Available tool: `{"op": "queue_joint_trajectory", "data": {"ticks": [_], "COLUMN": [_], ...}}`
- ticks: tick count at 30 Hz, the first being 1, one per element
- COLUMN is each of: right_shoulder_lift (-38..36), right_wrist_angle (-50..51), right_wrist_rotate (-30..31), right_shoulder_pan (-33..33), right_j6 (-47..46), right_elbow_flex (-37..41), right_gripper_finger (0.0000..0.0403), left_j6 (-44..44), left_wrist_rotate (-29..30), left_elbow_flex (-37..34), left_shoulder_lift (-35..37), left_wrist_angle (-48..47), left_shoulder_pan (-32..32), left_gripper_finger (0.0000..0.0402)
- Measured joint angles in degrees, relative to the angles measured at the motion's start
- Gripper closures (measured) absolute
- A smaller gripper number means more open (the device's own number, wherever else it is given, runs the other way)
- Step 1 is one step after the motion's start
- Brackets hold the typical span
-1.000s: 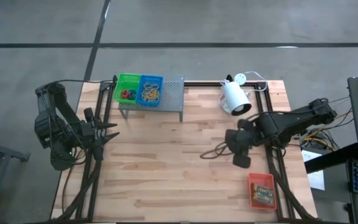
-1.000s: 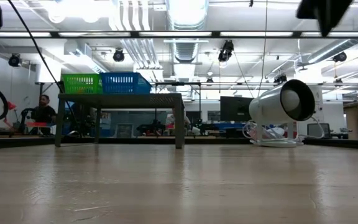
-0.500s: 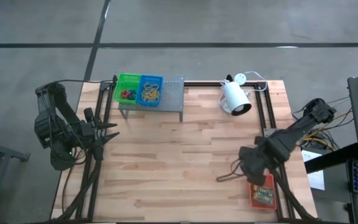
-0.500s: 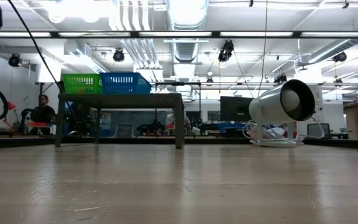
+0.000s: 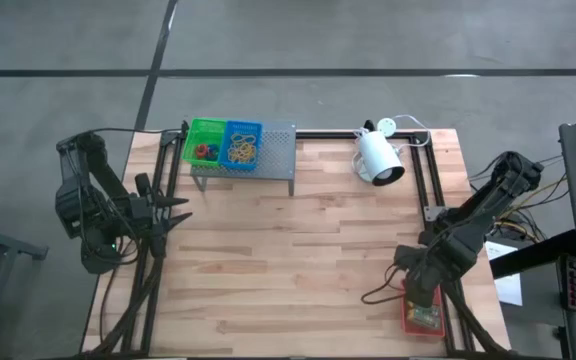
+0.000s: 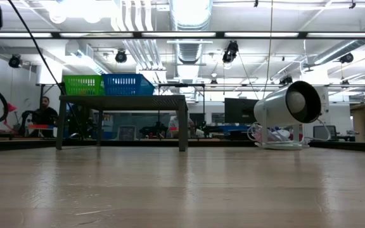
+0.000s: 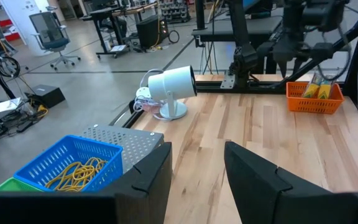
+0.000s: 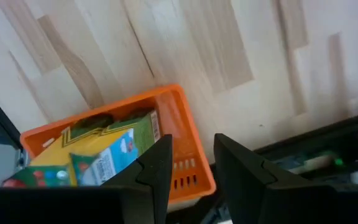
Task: Pick & Place Office Desk Supplies
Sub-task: Put the orange bin on the shelf
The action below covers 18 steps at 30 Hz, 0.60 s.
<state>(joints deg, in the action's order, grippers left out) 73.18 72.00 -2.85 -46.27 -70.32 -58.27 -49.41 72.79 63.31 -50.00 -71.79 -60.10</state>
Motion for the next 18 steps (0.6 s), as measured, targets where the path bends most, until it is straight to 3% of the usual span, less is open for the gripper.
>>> {"op": "queue_joint_trajectory", "data": {"ticks": [10, 18], "right_shoulder_lift": [-11.64, -10.97], "right_wrist_angle": [-12.63, -16.42], "right_wrist_rotate": [-0.68, -0.73], "right_shoulder_pan": [0.01, 0.01], "right_j6": [-4.29, -1.45], "right_elbow_flex": [13.56, 15.66], "right_gripper_finger": [0.0287, 0.0287], "left_j6": [0.00, 0.00], "left_wrist_rotate": [0.00, 0.00], "left_elbow_flex": [0.00, 0.00], "left_shoulder_lift": [0.00, 0.00], "left_wrist_angle": [0.02, 0.02], "left_shoulder_pan": [0.01, 0.02], "left_gripper_finger": [0.0249, 0.0249]}}
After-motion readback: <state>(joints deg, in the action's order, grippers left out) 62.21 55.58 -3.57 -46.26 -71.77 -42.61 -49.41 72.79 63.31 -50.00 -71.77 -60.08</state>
